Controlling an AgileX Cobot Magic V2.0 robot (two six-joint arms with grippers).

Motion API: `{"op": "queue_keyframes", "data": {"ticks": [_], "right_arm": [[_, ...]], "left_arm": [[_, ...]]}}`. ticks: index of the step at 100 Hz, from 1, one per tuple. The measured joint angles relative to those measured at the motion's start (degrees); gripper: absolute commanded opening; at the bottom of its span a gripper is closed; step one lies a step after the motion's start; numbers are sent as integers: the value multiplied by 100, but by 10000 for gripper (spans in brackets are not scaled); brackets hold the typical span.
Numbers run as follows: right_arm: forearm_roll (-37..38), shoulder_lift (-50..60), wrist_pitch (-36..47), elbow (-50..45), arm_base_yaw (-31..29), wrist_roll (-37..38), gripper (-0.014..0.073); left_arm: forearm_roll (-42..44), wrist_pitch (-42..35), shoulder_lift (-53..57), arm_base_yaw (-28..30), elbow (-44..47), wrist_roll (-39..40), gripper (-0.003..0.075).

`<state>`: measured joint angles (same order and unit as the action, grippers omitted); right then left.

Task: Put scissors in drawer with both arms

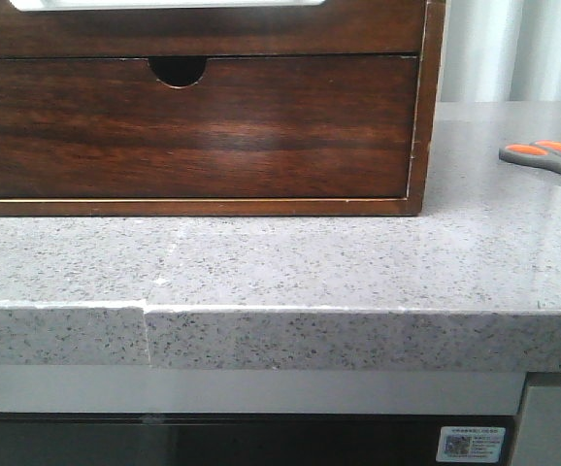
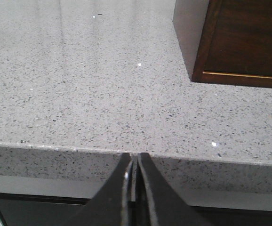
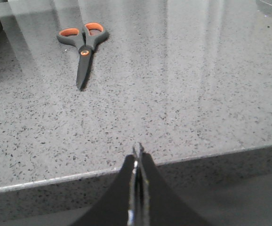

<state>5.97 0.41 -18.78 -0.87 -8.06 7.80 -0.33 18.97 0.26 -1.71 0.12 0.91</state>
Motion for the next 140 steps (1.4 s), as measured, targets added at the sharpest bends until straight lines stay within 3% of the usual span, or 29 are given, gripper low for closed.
{"op": "queue_keyframes", "data": {"ticks": [140], "right_arm": [[-49, 0, 304, -11, 69, 0, -61]], "left_arm": [[303, -178, 0, 0, 0, 0, -19]]}}
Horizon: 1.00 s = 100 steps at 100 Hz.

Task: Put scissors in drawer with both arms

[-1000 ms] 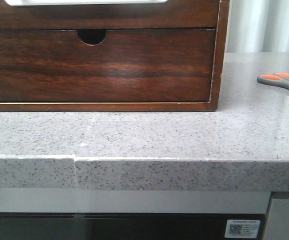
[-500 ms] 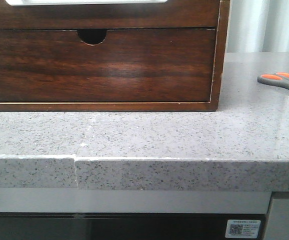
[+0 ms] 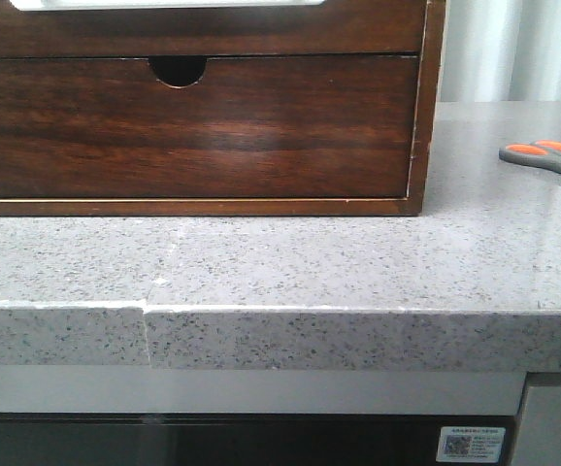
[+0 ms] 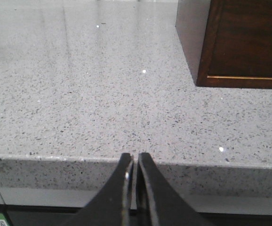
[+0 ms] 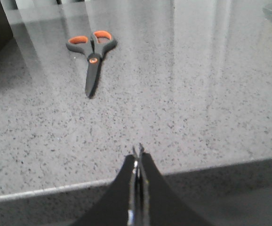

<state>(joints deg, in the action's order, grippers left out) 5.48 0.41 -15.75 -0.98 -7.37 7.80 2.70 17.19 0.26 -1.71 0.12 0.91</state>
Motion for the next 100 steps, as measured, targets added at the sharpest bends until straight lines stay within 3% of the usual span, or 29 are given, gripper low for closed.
{"op": "queue_keyframes", "data": {"ticks": [65, 100], "right_arm": [[87, 0, 1015, 0, 0, 0, -61], [159, 0, 1078, 0, 0, 0, -61]], "left_arm": [[10, -258, 0, 0, 0, 0, -19], [31, -389, 0, 0, 0, 0, -19]]}}
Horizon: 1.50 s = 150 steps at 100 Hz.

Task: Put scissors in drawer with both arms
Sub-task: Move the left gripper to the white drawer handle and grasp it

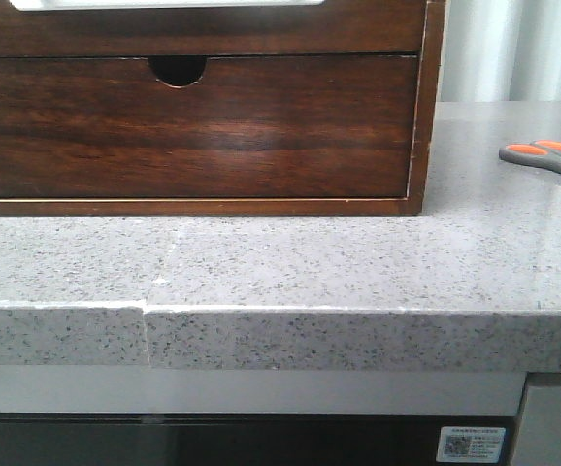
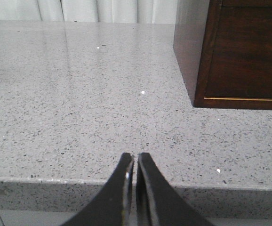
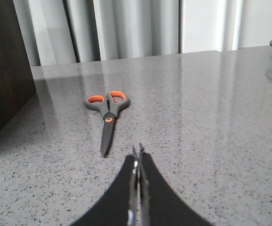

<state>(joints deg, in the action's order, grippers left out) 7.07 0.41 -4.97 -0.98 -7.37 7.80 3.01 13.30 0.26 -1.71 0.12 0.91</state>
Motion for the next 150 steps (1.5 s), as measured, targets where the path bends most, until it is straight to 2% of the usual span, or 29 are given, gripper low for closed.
{"op": "queue_keyframes", "data": {"ticks": [12, 33, 51, 67, 93, 100, 113, 118, 127, 132, 150], "right_arm": [[-48, 0, 0, 0, 0, 0, -61], [-707, 0, -89, 13, 74, 0, -61], [-779, 0, -512, 525, 324, 11, -61], [-785, -319, -873, 1164, 495, 11, -61], [-901, -1352, -999, 1828, 532, 11, -61], [-914, -1504, -1011, 1852, 532, 11, -61], [-924, -1637, -1047, 1852, 532, 11, -61], [-924, -1650, -1047, 1852, 532, 11, -61], [-924, -1653, -1047, 1852, 532, 11, -61], [-924, -1653, -1047, 1852, 532, 11, -61], [-924, -1653, -1049, 1852, 532, 11, -61]], "left_arm": [[0, -208, 0, 0, 0, 0, -19], [0, -771, 0, 0, -16, 0, -19], [0, -465, -13, 0, -629, 0, -19], [0, -122, -534, 0, -1395, 0, -19], [0, -502, -1526, 0, -1743, 0, -15], [0, -638, -1707, 0, -1743, 0, 29], [0, -894, -2012, 0, -1743, 0, 223], [0, -1051, -2118, 0, -1743, 0, 267], [47, -1464, -2332, 0, -1743, 0, 287], [356, -1729, -2467, 0, -1743, 0, 287], [2460, -2786, -3000, -90, -1758, 0, 286]]}}
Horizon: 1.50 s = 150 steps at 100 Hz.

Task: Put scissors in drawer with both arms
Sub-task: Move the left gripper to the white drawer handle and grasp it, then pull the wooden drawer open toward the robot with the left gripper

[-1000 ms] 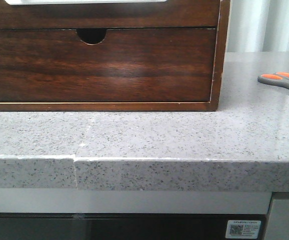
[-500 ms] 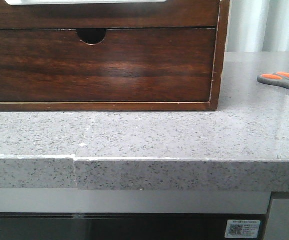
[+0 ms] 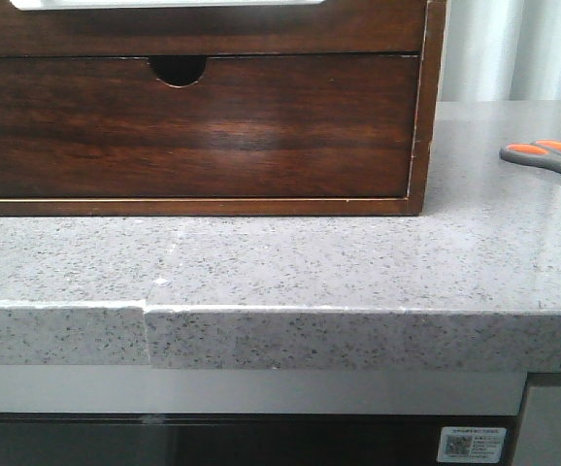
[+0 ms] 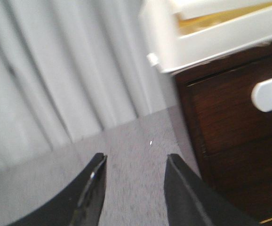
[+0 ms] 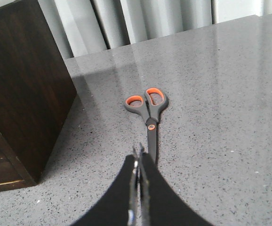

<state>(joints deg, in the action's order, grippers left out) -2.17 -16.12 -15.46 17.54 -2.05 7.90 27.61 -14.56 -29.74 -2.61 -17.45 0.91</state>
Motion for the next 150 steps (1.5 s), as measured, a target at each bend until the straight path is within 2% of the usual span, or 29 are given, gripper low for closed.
{"op": "queue_keyframes", "data": {"ticks": [20, 43, 57, 90, 128, 137, 150], "right_arm": [[0, 0, -10, 0, 0, -11, -61], [0, 0, -10, 0, 0, -11, -61], [0, 0, -10, 0, 0, -11, -61], [0, 0, -298, 0, 0, -11, -61], [0, 0, -335, 0, 0, -11, -61], [0, 0, -335, 0, 0, -11, -61], [0, 0, -335, 0, 0, -11, -61]], "left_arm": [[1841, -708, -697, -381, -426, 0, 286], [3945, -853, -1771, -821, -1367, -13, 286], [4689, -900, -2403, -1061, -1844, -16, 286], [5347, -937, -3256, -1464, -2273, -38, 286], [5399, -763, -3604, -1568, -2290, -188, 281], [5399, -763, -3626, -1568, -2299, -200, 227], [5399, -763, -3638, -1568, -2334, -210, 36]]}}
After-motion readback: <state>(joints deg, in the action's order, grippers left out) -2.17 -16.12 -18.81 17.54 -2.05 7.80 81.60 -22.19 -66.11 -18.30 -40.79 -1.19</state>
